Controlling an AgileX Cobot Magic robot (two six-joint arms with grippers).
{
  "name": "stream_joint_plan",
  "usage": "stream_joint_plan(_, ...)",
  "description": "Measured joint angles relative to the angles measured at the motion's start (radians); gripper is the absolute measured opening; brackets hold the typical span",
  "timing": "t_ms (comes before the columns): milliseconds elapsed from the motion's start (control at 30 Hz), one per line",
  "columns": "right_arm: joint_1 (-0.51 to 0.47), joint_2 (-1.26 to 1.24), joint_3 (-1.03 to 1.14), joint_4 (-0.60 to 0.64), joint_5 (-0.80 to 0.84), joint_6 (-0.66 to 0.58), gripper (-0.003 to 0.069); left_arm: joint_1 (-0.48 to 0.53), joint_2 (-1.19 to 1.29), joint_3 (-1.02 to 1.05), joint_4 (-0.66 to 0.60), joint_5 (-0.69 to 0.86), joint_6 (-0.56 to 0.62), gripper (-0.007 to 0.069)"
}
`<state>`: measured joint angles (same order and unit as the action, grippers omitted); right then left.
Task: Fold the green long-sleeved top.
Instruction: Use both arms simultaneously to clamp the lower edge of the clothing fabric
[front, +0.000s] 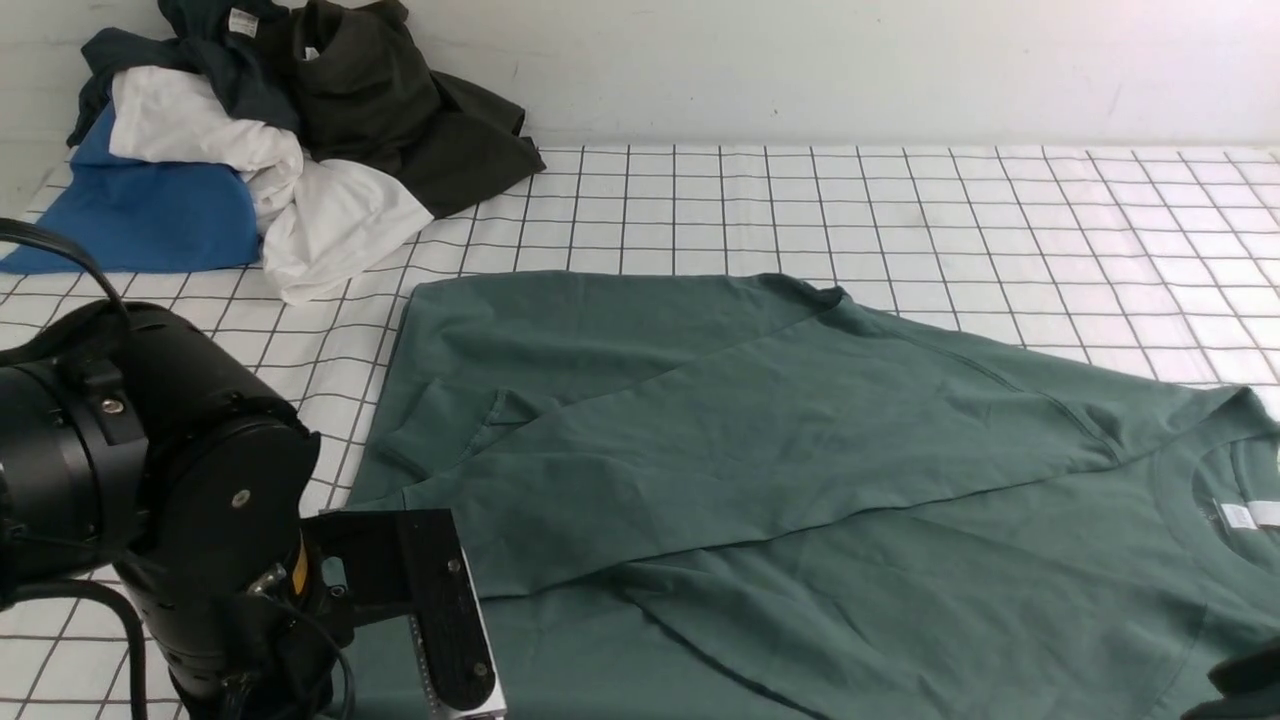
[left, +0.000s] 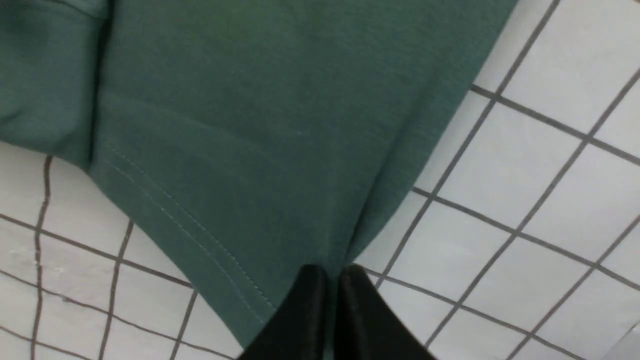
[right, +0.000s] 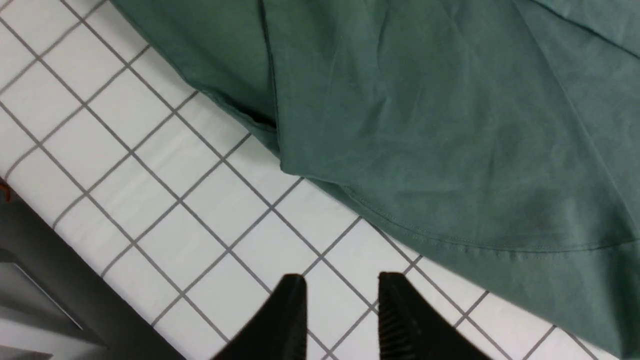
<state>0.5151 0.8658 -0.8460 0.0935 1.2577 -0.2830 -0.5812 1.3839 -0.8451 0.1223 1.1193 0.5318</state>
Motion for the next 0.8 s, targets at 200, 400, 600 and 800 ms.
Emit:
stream_joint_plan(200, 0.0, 0.132, 0.0, -0.134, -0.003, 0.085, 0.0406, 0.0, 0.007, 0.0, -0.015, -0.016, 0.0, 0.0002)
stream_joint_plan(400, 0.0, 0.218, -0.001, -0.135, -0.016, 0.152, 0.0444, 0.002, 0.066, 0.0, -0.069, -0.022, -0.002, 0.0002)
stream_joint_plan(600, 0.0, 0.199, -0.006, -0.053, -0.016, 0.113, 0.0444, 0.002, 0.189, 0.0, -0.079, -0.052, -0.002, 0.0002)
stream_joint_plan(800, 0.0, 0.14, -0.006, -0.035, -0.016, 0.098, 0.0444, 0.002, 0.346, -0.001, -0.084, -0.072, -0.019, 0.0002)
